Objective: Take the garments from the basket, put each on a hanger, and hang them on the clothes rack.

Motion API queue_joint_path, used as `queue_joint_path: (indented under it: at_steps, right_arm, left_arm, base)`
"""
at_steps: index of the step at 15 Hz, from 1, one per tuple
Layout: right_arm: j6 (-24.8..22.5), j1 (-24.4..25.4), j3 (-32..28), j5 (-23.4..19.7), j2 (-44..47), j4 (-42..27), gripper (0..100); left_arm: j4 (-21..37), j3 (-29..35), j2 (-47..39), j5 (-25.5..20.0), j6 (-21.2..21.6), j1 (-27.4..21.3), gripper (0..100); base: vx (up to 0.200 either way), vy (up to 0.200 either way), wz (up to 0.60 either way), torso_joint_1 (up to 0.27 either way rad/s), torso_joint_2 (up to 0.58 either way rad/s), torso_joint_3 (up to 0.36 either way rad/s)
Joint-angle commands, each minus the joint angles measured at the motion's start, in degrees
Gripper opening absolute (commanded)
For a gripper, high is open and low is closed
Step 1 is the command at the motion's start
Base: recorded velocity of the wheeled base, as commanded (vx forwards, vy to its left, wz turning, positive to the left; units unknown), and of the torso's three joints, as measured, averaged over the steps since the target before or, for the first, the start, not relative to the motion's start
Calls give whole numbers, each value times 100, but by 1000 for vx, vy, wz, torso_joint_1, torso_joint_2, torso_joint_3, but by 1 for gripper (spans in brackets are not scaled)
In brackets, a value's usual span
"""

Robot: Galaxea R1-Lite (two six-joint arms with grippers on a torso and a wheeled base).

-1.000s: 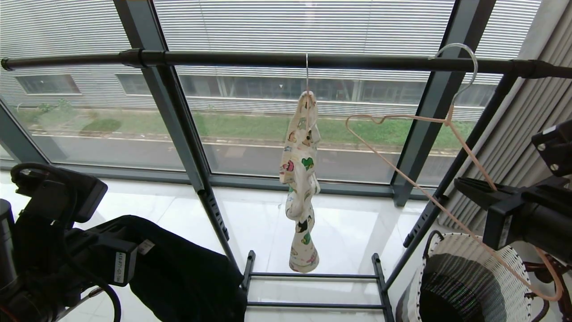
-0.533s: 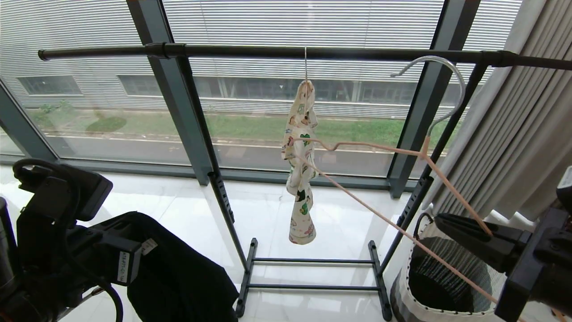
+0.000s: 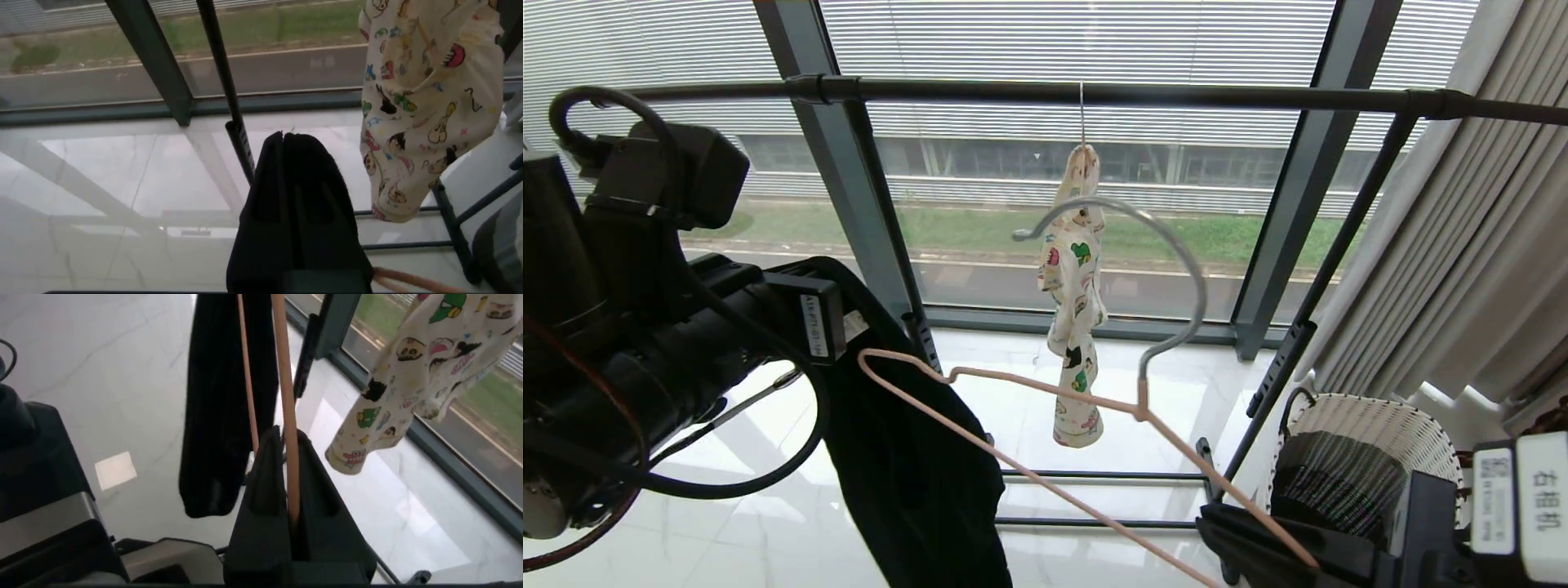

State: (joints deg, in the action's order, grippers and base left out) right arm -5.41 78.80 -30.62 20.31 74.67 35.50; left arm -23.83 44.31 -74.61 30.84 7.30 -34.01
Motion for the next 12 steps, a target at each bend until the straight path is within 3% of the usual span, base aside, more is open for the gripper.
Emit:
queue_joint_path:
  at_steps: [1, 5, 12]
  right_arm:
    - [23, 144, -102, -1, 865, 537, 0]
    - [49, -84, -278, 26, 1023, 686, 0]
    - [-12, -365, -198, 52, 540, 625, 0]
  left_arm:
    - [-34, 130, -212, 10, -1, -176, 0]
    - [-34, 121, -203, 1, 26, -264, 0]
    - [-51, 121, -291, 10, 17, -27, 0]
  base:
    - [0, 0, 0, 0, 0, 0]
    - [0, 0, 0, 0, 0, 0]
    - [0, 0, 0, 0, 0, 0]
